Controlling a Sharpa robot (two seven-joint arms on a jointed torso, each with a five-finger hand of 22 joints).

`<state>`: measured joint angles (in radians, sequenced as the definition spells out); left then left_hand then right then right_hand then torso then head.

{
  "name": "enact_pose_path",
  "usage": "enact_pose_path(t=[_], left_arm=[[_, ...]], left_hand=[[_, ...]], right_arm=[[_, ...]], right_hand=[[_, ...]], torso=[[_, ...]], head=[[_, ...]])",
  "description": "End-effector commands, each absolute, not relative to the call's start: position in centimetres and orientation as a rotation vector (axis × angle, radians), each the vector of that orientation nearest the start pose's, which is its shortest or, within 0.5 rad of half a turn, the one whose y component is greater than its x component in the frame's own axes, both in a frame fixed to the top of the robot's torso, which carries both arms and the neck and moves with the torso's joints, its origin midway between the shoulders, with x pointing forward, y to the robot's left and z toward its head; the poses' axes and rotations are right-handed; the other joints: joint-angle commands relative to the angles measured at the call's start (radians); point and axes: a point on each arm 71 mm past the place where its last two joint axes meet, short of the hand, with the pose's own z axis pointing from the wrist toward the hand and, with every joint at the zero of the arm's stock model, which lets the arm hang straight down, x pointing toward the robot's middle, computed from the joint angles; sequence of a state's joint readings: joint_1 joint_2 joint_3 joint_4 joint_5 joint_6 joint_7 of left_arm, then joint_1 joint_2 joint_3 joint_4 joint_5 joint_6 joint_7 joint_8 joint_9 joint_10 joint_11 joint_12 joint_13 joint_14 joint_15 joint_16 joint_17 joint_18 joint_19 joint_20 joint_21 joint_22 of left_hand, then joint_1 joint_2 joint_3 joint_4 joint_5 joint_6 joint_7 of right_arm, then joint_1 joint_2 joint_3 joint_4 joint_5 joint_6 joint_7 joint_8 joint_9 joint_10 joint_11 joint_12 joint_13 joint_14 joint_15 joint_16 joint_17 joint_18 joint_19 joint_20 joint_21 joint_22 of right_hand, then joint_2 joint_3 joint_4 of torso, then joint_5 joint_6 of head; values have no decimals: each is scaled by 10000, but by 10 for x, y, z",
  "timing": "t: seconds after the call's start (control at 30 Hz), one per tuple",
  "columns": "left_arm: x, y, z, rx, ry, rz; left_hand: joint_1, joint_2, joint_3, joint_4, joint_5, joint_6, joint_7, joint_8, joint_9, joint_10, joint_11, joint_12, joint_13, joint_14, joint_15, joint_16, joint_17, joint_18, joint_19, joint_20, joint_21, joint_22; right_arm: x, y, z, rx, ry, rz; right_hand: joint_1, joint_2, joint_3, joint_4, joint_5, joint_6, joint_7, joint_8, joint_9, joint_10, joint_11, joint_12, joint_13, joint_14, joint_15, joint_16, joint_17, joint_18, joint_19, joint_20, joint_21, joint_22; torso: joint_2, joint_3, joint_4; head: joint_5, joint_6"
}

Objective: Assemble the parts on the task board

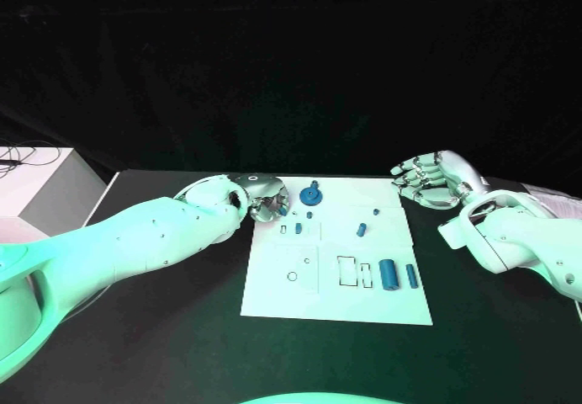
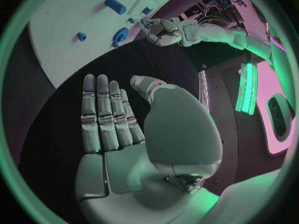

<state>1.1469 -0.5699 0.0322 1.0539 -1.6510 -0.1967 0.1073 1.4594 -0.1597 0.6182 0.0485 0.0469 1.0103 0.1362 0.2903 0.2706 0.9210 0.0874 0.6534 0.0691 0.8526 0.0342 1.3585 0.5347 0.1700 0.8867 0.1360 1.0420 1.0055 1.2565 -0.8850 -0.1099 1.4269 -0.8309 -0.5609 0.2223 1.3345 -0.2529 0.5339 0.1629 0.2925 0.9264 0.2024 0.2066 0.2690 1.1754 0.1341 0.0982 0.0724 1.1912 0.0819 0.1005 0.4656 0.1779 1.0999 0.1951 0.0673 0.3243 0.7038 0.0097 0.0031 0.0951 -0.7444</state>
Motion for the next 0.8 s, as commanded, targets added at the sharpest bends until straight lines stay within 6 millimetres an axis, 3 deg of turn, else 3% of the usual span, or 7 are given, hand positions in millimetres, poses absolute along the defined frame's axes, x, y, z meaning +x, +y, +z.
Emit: enact_pose_path(t=[0.03,0.8], left_arm=[[551,182,-219,3775,16658,-5888],[552,187,-222,3497,17077,-5661]], left_hand=[[-16,67,-27,65,16,57,39,35,23,87,34,-91,-17,69,8,50,-22,74,84,-8,38,4],[104,-277,-103,-75,16,-223,149,-237,-15,-113,269,-661,-29,-53,195,8,-105,115,-87,136,-221,-249]], right_arm=[[504,-257,-168,3432,14340,9273],[505,-258,-168,3436,14344,9262]], right_hand=[[-51,-9,-17,0,68,-31,68,-34,-10,-11,62,-52,-11,10,56,-36,-11,50,-57,4,-31,-10],[-55,-14,-29,-6,67,-21,66,-52,-15,-3,61,-61,-36,23,57,-58,-42,52,-52,9,-25,-85]], torso=[[4,-2,1],[3,7,-9]], head=[[18,17],[28,13]])
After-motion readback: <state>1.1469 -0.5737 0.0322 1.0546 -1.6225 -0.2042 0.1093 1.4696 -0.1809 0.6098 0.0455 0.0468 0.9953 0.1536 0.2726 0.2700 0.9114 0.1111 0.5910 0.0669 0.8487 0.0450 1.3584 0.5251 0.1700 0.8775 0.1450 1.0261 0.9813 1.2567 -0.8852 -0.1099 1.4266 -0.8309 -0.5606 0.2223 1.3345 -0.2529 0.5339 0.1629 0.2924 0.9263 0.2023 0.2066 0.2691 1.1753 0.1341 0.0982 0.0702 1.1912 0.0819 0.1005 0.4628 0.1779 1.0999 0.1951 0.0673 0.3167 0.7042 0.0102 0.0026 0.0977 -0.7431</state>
